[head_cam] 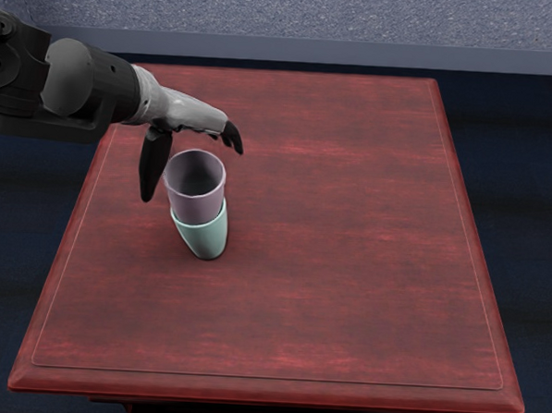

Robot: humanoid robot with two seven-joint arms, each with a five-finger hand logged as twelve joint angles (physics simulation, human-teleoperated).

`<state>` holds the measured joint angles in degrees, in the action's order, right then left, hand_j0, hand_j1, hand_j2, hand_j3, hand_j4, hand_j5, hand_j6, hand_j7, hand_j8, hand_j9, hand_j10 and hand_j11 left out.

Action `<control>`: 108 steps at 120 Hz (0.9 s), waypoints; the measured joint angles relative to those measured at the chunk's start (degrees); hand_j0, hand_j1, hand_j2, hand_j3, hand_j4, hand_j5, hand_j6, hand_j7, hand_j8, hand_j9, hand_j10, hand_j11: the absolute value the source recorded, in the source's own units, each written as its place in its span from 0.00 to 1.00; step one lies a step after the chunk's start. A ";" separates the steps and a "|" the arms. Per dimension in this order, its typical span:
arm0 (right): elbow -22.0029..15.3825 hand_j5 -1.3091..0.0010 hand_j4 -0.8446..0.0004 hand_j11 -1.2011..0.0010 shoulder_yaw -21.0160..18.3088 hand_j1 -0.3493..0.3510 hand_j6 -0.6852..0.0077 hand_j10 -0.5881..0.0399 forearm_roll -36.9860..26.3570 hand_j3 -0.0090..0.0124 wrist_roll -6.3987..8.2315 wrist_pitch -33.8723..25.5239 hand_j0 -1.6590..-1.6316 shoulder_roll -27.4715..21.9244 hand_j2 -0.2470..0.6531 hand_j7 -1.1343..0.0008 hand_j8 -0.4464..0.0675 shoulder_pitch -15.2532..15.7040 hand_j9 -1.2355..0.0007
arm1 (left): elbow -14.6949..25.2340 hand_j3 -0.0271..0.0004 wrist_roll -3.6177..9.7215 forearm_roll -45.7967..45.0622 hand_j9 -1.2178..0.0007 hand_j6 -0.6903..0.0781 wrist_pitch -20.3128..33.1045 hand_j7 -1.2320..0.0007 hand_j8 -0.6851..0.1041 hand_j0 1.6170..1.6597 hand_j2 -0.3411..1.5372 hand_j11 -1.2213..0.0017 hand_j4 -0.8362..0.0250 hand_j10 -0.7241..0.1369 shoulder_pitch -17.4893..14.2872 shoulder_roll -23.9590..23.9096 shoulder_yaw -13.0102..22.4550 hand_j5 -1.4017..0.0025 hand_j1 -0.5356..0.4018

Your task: Pick up cup and place in cup with left hand

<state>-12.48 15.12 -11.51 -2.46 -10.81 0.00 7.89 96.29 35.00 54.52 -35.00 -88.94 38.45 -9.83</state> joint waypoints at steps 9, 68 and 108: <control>0.00 0.97 0.97 0.97 0.00 0.04 0.95 0.90 0.00 0.42 0.00 0.00 0.04 0.00 0.27 0.97 0.82 0.00 0.97 | 0.03 0.99 0.00 -0.02 0.85 0.76 0.00 0.84 0.73 0.95 0.20 0.84 0.82 0.69 0.00 0.05 -0.01 0.86 0.77; 0.00 0.97 0.97 0.97 0.00 0.04 0.95 0.90 0.00 0.42 0.00 0.00 0.04 0.00 0.27 0.97 0.82 0.01 0.97 | -7.98 0.99 0.00 -14.37 0.98 0.88 0.01 0.98 0.85 0.96 0.18 0.98 0.95 0.82 2.30 2.41 -4.29 0.98 0.93; 0.00 0.97 0.97 0.97 0.00 0.04 0.95 0.90 0.00 0.42 0.00 0.00 0.04 0.00 0.27 0.97 0.82 0.01 0.97 | -10.79 0.99 0.00 -29.80 1.00 0.89 -0.01 1.00 0.86 0.96 0.18 1.00 0.96 0.83 6.62 15.77 -5.27 1.00 0.94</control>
<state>-12.48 15.12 -11.52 -2.46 -10.81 0.00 7.90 85.50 35.00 24.71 -35.02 -82.32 54.22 -15.10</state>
